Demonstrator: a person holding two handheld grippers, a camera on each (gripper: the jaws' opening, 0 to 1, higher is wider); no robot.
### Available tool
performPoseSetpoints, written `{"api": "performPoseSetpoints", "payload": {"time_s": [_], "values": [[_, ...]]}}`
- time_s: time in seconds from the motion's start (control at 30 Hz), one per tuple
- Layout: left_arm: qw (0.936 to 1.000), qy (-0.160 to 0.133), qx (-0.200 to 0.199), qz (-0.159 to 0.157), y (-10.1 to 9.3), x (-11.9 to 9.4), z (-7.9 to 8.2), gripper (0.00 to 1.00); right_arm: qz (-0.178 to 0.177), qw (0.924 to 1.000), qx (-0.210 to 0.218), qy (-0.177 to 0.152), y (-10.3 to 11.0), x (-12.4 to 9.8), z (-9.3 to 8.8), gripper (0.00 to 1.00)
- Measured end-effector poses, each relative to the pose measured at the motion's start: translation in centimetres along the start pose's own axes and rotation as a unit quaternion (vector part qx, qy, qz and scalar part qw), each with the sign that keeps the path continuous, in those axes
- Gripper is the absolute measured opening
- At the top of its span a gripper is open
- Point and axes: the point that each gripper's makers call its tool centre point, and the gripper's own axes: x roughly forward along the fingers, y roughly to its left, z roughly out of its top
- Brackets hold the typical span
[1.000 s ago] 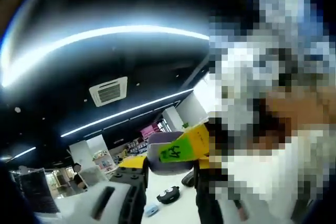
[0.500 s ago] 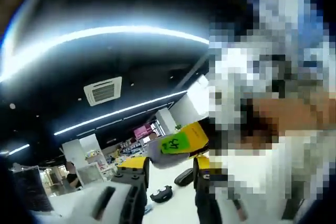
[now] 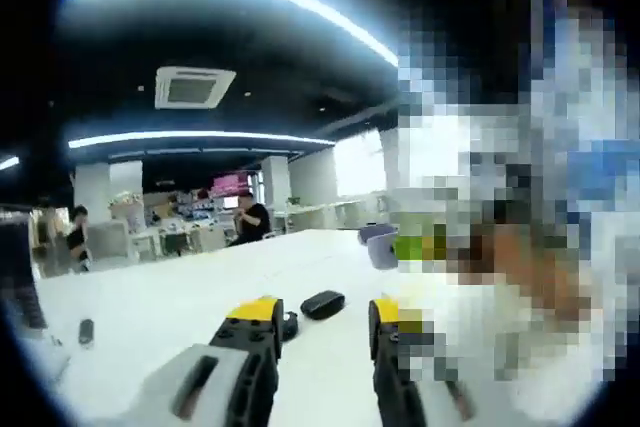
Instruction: Pick up the earbuds from the table and place the earbuds into the earbud case
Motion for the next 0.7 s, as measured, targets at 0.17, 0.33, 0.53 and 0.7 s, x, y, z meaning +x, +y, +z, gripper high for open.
{"api": "performPoseSetpoints", "payload": {"time_s": [0.17,0.33,0.53,0.7], "values": [[0.9932,0.015,-0.054,-0.102,-0.5,0.1,-1.6,0.38,0.038,0.9989,-0.023,0.017,1.2,-1.0,0.7,0.16],[0.9865,0.045,-0.065,-0.143,-1.2,-1.0,-3.1,0.36,0.054,0.9967,-0.044,0.042,2.2,-1.1,-0.2,0.16],[0.9955,0.077,-0.037,-0.042,4.6,-3.5,-4.3,0.32,0.062,0.9962,-0.037,0.049,2.4,-0.8,-0.8,0.16],[0.9949,0.097,-0.026,0.005,7.7,-5.2,-5.0,0.33,0.053,0.9964,-0.038,0.055,1.8,-0.7,-1.0,0.16]]}}
